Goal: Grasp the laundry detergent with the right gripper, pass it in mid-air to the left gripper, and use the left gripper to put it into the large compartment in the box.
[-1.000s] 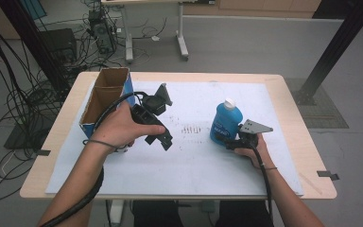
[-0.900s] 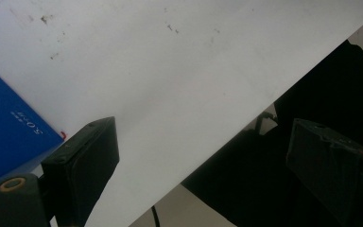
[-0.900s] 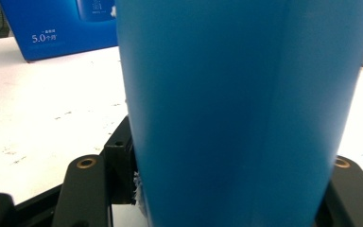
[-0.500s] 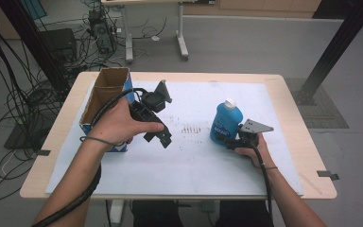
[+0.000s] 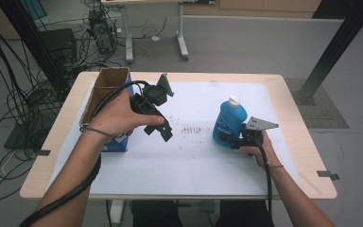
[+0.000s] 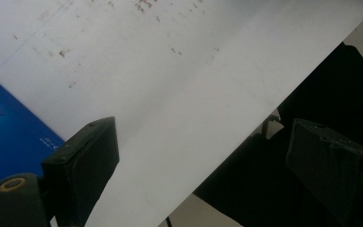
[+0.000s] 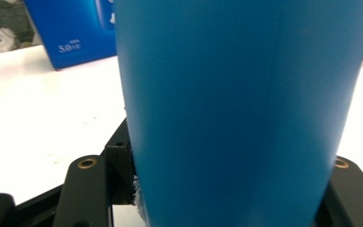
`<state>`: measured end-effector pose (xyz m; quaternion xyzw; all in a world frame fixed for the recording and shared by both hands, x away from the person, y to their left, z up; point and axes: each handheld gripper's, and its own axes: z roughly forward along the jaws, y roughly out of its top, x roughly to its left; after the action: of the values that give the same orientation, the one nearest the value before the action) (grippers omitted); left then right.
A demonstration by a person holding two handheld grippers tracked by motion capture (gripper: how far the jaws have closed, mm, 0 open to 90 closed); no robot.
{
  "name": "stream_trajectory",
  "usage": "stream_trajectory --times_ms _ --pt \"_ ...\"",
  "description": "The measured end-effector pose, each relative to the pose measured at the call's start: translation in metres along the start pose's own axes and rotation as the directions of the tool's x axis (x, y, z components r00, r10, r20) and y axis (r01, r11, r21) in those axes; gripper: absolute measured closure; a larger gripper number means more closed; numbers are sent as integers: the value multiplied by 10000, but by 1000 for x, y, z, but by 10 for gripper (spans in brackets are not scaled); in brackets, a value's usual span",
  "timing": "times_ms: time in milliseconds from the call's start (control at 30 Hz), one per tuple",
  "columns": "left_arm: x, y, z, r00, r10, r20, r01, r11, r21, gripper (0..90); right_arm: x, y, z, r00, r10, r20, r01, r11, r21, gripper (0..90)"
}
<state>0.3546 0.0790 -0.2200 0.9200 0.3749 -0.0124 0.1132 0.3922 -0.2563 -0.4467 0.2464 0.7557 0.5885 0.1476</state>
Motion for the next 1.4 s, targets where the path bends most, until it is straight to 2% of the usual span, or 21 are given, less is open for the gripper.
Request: stream_trajectory --times_ms 233,367,633,700,833,933,1067,1100,1133,1200,1367,1400 --pt "0 4 -5 9990 457 2 -457 9989 -103 103 2 28 -12 9983 -143 -562 135 9998 -149 407" --pt "-2 6 -9 9971 766 0 -766 9969 -168 103 4 44 -20 9947 -304 -986 313 9995 76 407" --pt "-7 12 -19 9889 1488 -48 -1489 9885 -262 104 6 63 -29 9850 -375 -1685 423 9988 248 407" --pt "-9 14 -23 9837 1797 -63 -1798 9832 -310 104 7 67 -31 9809 -462 -1888 524 9982 279 407" --pt "-13 18 -29 9758 2183 -136 -2186 9752 -339 104 12 77 -36 9704 -552 -2351 645 9974 320 407" --pt "-17 21 -34 9695 2439 -249 -2448 9688 -383 104 17 83 -37 9618 -779 -2624 917 9950 407 408" --pt "-23 23 -41 9569 2887 -299 -2900 9554 -551 103 21 89 -38 9537 -1013 -2832 1220 9909 565 408" --pt "-24 23 -42 9556 2933 -292 -2945 9540 -557 103 23 90 -38 9514 -1006 -2912 1230 9906 594 408" --pt "-26 23 -43 9495 3122 -324 -3136 9478 -568 103 23 91 -38 9506 -999 -2939 1225 9907 594 408" --pt "-28 25 -45 9430 3312 -337 -3326 9414 -555 103 25 92 -38 9458 -980 -3095 1213 9910 569 408" --pt "-32 29 -49 9307 3636 -393 -3651 9299 -443 103 31 96 -37 9338 -1060 -3417 1322 9897 542 407" --pt "-33 30 -49 9288 3682 -415 -3698 9281 -430 103 32 97 -37 9291 -1082 -3535 1360 9892 546 407"
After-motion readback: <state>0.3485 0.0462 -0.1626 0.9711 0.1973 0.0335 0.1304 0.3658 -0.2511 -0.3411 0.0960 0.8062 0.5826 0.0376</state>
